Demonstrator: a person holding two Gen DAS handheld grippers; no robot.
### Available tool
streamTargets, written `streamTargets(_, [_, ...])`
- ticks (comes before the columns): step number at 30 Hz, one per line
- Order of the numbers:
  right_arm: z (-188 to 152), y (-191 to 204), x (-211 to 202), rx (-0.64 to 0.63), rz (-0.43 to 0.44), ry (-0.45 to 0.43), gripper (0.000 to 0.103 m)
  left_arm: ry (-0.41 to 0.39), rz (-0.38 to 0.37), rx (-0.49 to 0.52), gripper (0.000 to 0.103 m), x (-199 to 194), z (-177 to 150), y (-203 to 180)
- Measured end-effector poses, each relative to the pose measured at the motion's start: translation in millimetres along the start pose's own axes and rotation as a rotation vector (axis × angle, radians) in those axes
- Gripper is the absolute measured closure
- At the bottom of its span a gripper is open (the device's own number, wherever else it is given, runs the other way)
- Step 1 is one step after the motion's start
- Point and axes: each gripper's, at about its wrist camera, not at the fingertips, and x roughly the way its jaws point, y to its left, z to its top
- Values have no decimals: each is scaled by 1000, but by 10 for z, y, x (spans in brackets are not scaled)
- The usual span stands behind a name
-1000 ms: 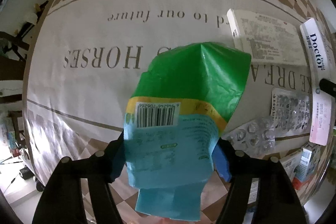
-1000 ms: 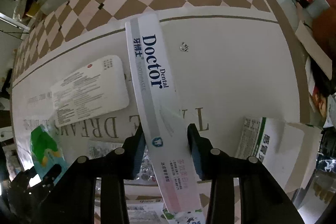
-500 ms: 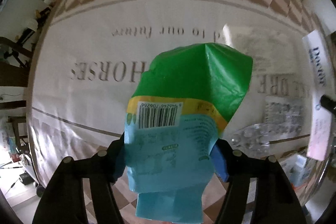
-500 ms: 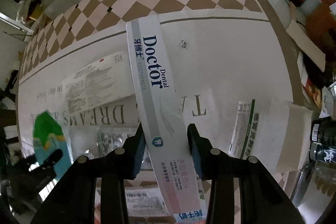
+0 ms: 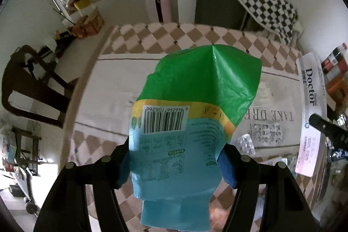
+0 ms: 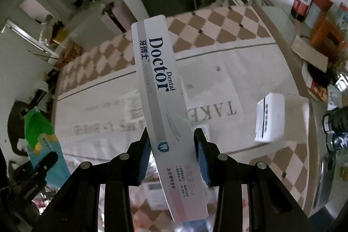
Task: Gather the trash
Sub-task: 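Carry the snack bag and toothpaste box down over the white trash bin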
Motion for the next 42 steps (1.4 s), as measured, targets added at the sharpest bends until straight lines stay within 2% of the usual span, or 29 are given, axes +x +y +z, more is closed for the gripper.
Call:
streamTargets(6, [-836, 424, -573, 4, -8, -45, 63, -65, -32, 15, 39, -253, -673, 332])
streamTargets(12, [-2080, 819, -921, -2, -8, -79, 63, -71, -81, 59, 39, -525, -1534, 759])
streamTargets(17, [-3282, 1128, -1015, 21, 14, -14, 63, 24, -102, 72, 39, -558, -2342, 1196])
streamTargets(20, [-3965, 1228, -905, 20, 59, 84, 63, 110, -83, 84, 39, -392, -2817, 1399])
streamTargets(23, [-4604, 1291, -679, 4, 81, 201, 63, 247, -74, 53, 39, -29, -3280, 1620])
streamTargets(26, [-5116, 1259, -210, -1, 89, 339, 63, 370, -70, 17, 39, 553, -3635, 1706])
streamTargets(32, [-5835, 1037, 1135, 1, 74, 529, 63, 572, -85, -30, 37, 2257, -4273, 1670])
streamTargets(35, [-6141, 903, 1815, -12, 43, 578, 63, 649, -115, -33, 36, 3065, -4520, 1599])
streamTargets(38, [-6371, 703, 2483, 26, 30, 649, 63, 681, -162, -31, 30, 3625, -4710, 1526])
streamTargets(40, [-6502, 597, 2882, 58, 33, 687, 63, 687, -157, -27, 18, 3915, -4830, 1513])
streamTargets(41, [-6547, 573, 3016, 65, 30, 692, 63, 679, -128, -11, 3, 4000, -4893, 1503])
streamTargets(42, [-6582, 562, 3155, 65, 30, 698, 62, 667, -102, 5, 0, 4077, -4927, 1486])
